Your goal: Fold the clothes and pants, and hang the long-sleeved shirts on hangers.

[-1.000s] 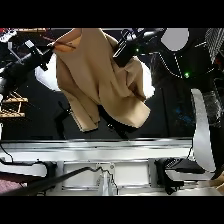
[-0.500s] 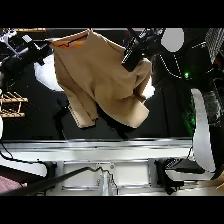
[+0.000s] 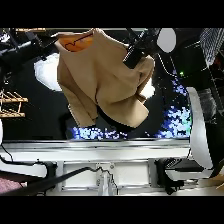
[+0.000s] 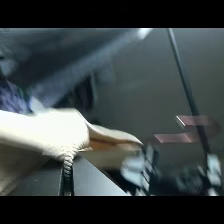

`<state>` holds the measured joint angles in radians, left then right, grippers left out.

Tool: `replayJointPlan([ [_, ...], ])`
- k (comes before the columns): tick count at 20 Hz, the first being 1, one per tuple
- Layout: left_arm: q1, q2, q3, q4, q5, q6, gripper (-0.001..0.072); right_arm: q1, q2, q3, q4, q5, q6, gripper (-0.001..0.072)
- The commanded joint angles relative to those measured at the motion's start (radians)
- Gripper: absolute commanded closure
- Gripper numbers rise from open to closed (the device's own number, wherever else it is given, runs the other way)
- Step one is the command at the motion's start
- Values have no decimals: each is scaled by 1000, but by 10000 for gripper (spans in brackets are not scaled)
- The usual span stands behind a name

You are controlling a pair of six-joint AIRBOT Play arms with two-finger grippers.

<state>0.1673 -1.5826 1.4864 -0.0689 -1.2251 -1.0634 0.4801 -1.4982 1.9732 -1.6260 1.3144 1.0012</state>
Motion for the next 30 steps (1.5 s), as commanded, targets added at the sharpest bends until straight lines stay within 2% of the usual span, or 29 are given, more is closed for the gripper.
replayJointPlan([
  [1,-101,95,8,2,-60,64,691,0,-10,1,-7,-37,12,684],
  [2,-124,114,8,2,-71,75,682,-4,-6,8,-32,-46,50,684],
  [3,-142,130,8,2,-96,86,547,-13,-1,20,-68,-50,100,684],
  [4,-154,140,8,2,-130,84,326,-27,6,34,-106,-50,141,684],
  [5,-161,145,8,2,-168,84,251,-45,20,47,-148,-50,180,684],
  [7,-179,153,8,2,-267,84,267,-86,66,51,-225,-47,247,684],
  [9,-203,167,7,6,-336,84,354,-136,121,51,-305,-21,334,683],
  [12,-249,204,7,130,-314,83,360,-211,214,51,-417,59,456,683],
  [14,-280,225,7,237,-274,57,361,-266,283,51,-447,111,541,683],
  [16,-306,239,6,278,-267,57,361,-324,349,51,-455,162,597,683],
  [24,-369,248,6,279,-277,57,360,-578,536,51,-585,474,726,683],
  [30,-371,248,6,280,-290,58,361,-819,573,54,-661,454,726,683],
])
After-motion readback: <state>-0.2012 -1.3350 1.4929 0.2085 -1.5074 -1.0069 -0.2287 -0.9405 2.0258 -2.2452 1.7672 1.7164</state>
